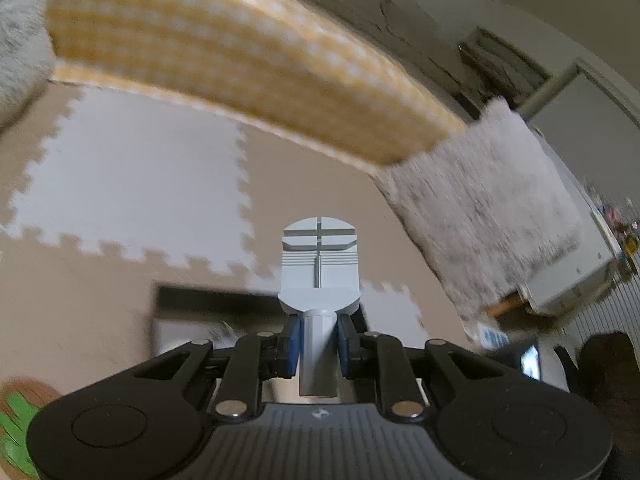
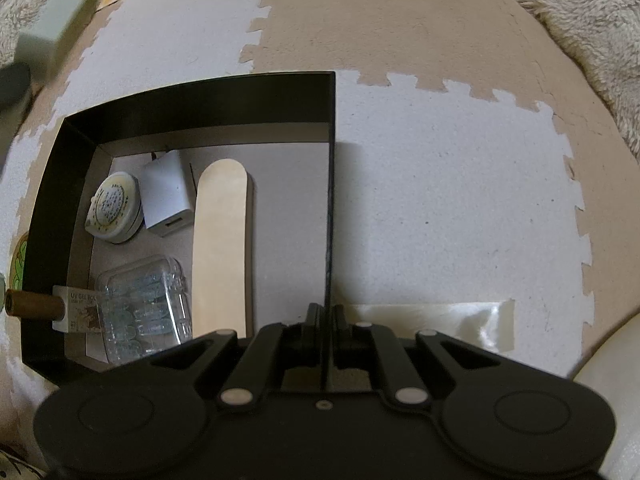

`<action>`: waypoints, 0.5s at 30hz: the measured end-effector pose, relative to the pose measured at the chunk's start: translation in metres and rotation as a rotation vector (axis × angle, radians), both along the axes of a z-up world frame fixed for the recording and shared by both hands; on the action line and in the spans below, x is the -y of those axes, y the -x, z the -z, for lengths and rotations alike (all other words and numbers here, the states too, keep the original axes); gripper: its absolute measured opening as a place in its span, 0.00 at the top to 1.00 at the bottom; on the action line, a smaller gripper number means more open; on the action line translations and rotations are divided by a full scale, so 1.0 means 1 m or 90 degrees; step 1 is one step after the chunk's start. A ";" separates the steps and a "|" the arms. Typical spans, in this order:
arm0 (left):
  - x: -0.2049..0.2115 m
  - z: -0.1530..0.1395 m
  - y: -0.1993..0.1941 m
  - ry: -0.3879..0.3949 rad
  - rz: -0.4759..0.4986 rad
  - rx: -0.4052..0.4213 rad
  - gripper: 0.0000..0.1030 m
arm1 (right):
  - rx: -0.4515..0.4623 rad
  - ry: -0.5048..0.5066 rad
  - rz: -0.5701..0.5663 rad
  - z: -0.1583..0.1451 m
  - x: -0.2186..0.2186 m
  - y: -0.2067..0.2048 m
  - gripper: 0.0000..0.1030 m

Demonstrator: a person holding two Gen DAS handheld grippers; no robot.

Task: Organize rigid objects
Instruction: 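Carry the white holder into the black box and lower it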

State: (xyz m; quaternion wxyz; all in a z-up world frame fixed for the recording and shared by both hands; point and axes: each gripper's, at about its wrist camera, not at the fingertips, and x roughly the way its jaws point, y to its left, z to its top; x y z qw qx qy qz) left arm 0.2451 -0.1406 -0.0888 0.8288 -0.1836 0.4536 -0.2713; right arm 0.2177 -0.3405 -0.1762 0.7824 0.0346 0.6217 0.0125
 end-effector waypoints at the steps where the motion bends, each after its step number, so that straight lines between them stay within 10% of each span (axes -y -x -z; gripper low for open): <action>1: 0.008 0.001 0.004 -0.001 0.011 -0.006 0.80 | 0.000 -0.001 0.000 0.000 0.000 0.000 0.94; 15: 0.059 0.039 -0.001 -0.041 -0.006 -0.118 0.80 | 0.003 -0.004 -0.003 0.002 0.002 0.004 0.93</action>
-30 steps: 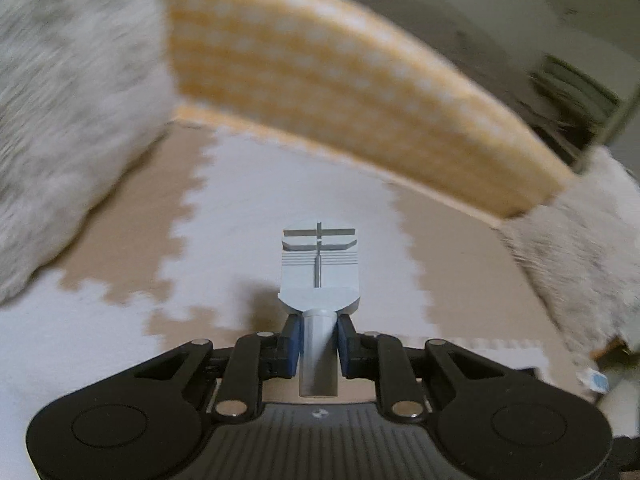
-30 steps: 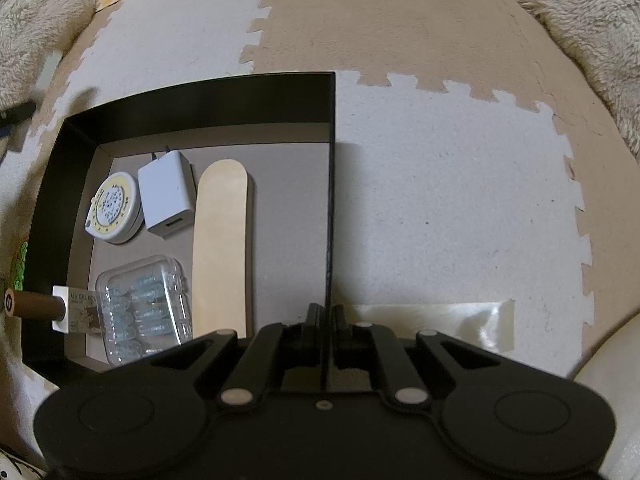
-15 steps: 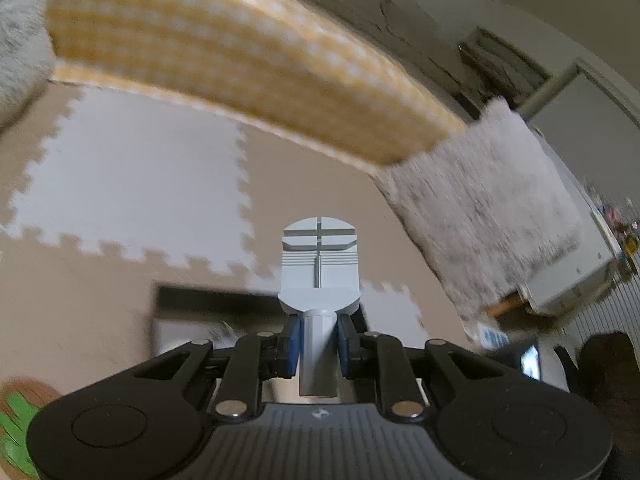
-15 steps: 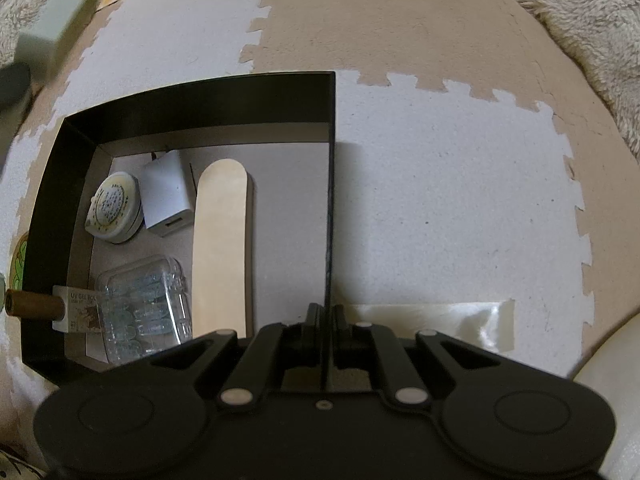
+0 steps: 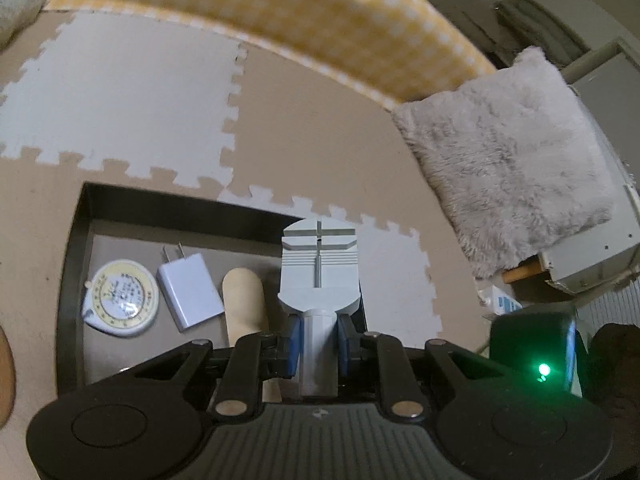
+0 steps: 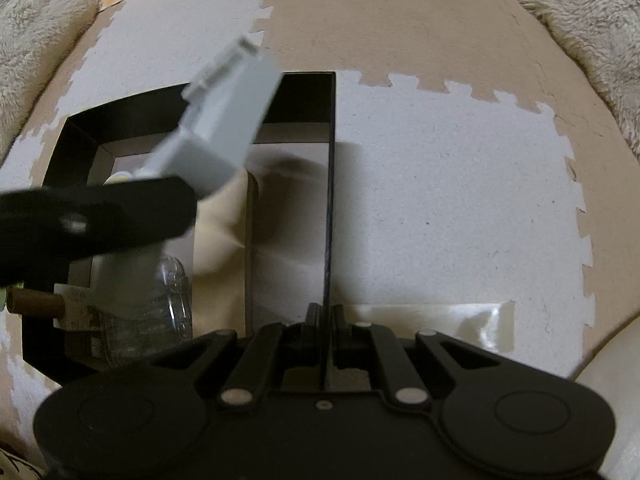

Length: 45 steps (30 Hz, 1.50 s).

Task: Organize rigid objects
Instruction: 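Carry the white holder into the black box and lower it, then open the left gripper and move it out of the box toward the mint-green tin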

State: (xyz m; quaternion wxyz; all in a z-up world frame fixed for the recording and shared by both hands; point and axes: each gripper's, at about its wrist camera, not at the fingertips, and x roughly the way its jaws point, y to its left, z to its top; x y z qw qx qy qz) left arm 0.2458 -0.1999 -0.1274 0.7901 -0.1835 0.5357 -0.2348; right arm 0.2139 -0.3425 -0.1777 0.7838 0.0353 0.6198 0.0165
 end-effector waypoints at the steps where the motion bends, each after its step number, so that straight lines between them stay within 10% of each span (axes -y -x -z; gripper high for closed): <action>1: 0.004 0.001 -0.001 -0.008 0.003 0.002 0.80 | 0.000 0.001 0.000 0.000 0.000 0.000 0.93; 26: 0.004 -0.003 0.008 -0.076 -0.001 -0.010 0.30 | 0.000 -0.012 0.013 -0.001 0.001 -0.002 0.94; 45: -0.029 -0.062 0.048 -0.148 0.065 0.149 0.00 | 0.002 -0.015 0.011 -0.003 0.002 -0.002 0.94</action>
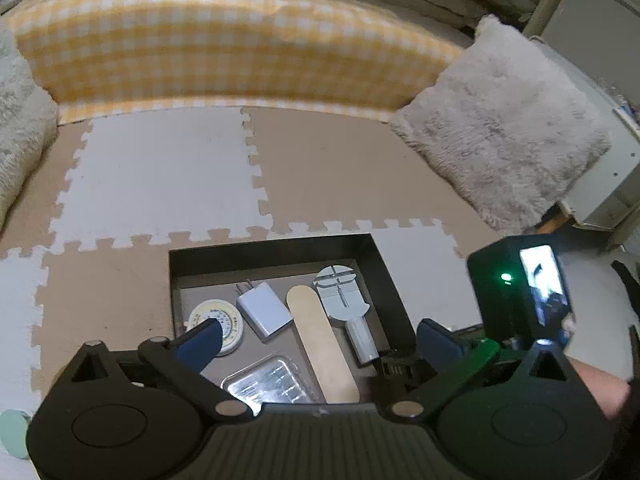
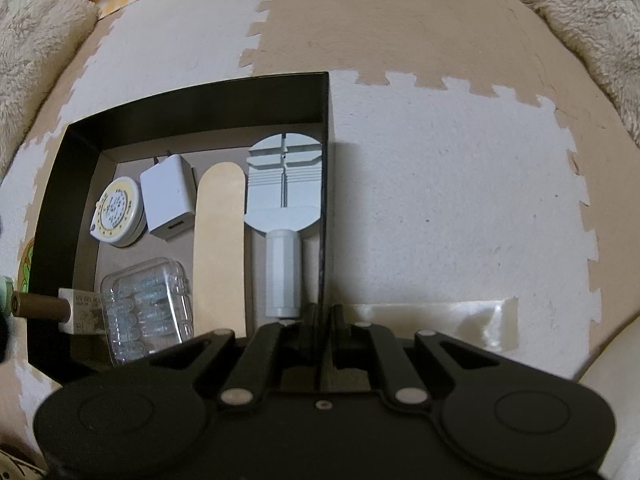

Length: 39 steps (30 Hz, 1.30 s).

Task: Organize rigid objects
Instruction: 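Open the left gripper and move it out of the box toward the mint-green tin, then close the left gripper on the mint-green round tin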

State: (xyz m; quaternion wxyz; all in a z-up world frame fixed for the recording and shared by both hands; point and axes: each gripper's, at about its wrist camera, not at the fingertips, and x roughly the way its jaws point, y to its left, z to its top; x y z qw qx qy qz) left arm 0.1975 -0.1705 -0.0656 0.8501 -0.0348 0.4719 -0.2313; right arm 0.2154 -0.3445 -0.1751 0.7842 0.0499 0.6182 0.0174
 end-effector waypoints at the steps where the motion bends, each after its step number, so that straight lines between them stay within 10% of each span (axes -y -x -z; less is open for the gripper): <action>1: -0.004 -0.004 0.003 0.002 0.004 0.006 0.00 | 0.000 0.000 0.000 0.000 0.000 0.000 0.94; 23: -0.130 -0.018 0.006 -0.097 0.064 0.114 0.00 | -0.001 0.010 -0.010 0.000 -0.004 -0.002 0.94; 39: -0.197 0.072 -0.024 -0.246 0.114 -0.096 0.12 | 0.000 0.017 -0.017 0.000 -0.005 -0.002 0.93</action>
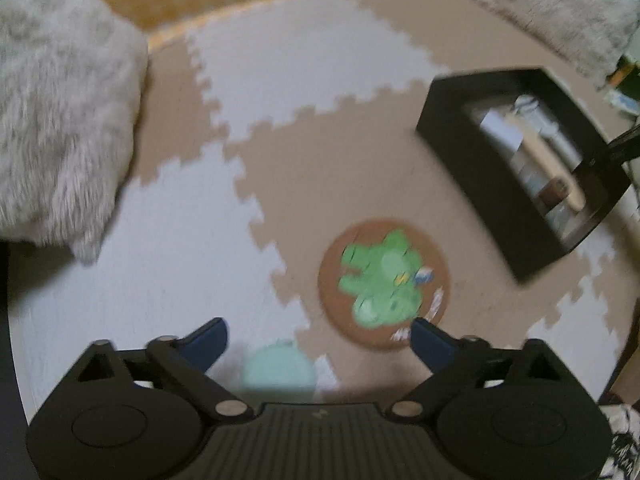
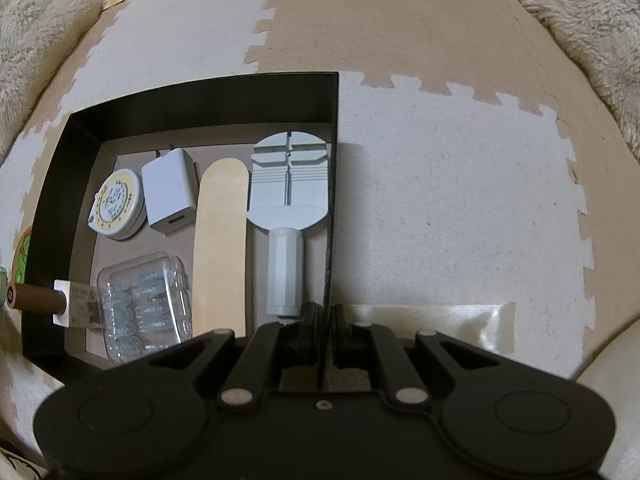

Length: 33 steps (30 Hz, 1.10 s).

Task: Organize rigid objects
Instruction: 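Close the left gripper on the mint-green round tin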

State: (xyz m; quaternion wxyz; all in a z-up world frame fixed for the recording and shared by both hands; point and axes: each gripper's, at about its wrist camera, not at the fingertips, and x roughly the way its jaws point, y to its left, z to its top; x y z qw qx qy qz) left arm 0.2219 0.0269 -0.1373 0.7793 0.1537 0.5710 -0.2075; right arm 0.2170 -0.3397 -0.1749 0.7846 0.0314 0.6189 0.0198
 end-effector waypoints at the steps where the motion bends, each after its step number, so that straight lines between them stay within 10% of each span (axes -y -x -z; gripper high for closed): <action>1: -0.002 0.004 0.000 -0.007 -0.001 -0.011 0.15 | 0.000 0.001 -0.001 0.000 0.000 0.000 0.93; 9: -0.007 0.029 -0.002 -0.077 -0.005 -0.052 0.46 | -0.001 0.002 -0.003 0.000 0.000 0.000 0.94; 17: -0.012 0.027 -0.005 -0.072 -0.019 -0.049 0.53 | -0.002 0.003 -0.004 -0.001 -0.001 0.000 0.94; 22: -0.010 0.011 -0.007 -0.032 -0.030 -0.009 0.81 | -0.001 0.005 -0.007 -0.001 -0.001 0.000 0.94; 26: -0.011 0.012 -0.008 -0.030 -0.037 -0.012 0.77 | -0.001 0.006 -0.008 -0.001 -0.001 0.000 0.94; 30: -0.017 0.021 -0.010 -0.053 -0.051 -0.032 0.44 | -0.001 0.007 -0.009 -0.001 -0.001 0.000 0.94; 33: -0.021 0.027 -0.011 -0.060 -0.059 -0.037 0.41 | -0.002 0.008 -0.009 -0.001 -0.001 0.000 0.94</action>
